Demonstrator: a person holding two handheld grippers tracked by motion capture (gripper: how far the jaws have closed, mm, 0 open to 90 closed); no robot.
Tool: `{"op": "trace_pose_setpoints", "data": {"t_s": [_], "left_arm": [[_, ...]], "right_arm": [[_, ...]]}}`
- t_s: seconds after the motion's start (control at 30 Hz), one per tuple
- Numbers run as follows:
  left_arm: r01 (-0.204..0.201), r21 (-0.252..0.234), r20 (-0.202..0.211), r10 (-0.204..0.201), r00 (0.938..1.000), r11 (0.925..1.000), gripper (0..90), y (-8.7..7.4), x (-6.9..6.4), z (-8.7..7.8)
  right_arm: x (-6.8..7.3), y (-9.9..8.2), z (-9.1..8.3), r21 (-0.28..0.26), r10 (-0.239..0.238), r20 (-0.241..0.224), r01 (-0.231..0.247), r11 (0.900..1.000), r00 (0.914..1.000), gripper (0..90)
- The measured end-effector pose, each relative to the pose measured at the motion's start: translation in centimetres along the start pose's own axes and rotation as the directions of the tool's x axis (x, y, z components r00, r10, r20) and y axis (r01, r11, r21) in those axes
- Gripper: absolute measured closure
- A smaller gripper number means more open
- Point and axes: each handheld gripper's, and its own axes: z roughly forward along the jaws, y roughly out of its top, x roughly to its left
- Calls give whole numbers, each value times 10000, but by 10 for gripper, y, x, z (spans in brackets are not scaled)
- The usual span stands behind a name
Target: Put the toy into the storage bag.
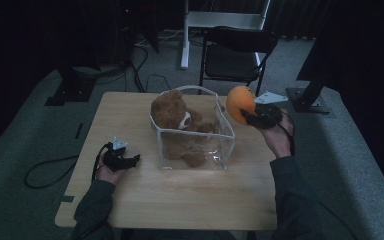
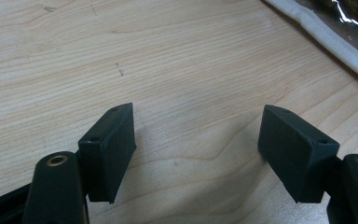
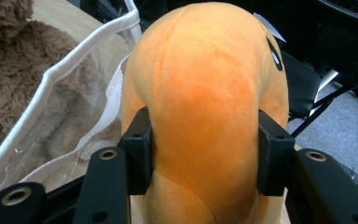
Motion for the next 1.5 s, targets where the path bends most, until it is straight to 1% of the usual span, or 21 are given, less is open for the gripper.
{"op": "trace_pose_setpoints", "data": {"t_s": [0.2,0.47,0.57,0.73,0.93,1.5], "left_arm": [[1,-3,4,-1,10000,10000,278,0,0,0],[0,9,8,0,10000,10000,278,0,0,0],[-1,9,8,1,10000,10000,278,0,0,0],[2,10,10,-2,10000,10000,278,0,0,0],[-3,7,6,3,10000,10000,278,0,0,0],[0,-3,3,0,10000,10000,278,0,0,0]], "right_arm": [[0,3,-1,-64,57,-2,-57,10000,10000,498],[0,7,-4,-171,-5,-31,5,9999,10000,497],[-1,8,-4,-200,74,-10,-74,9998,10000,496],[-1,10,-6,-254,69,-21,-69,9997,10000,496],[-1,12,-7,-245,20,-42,-21,9997,10000,496],[3,21,-15,-519,-135,-72,131,9986,9999,495]]}}
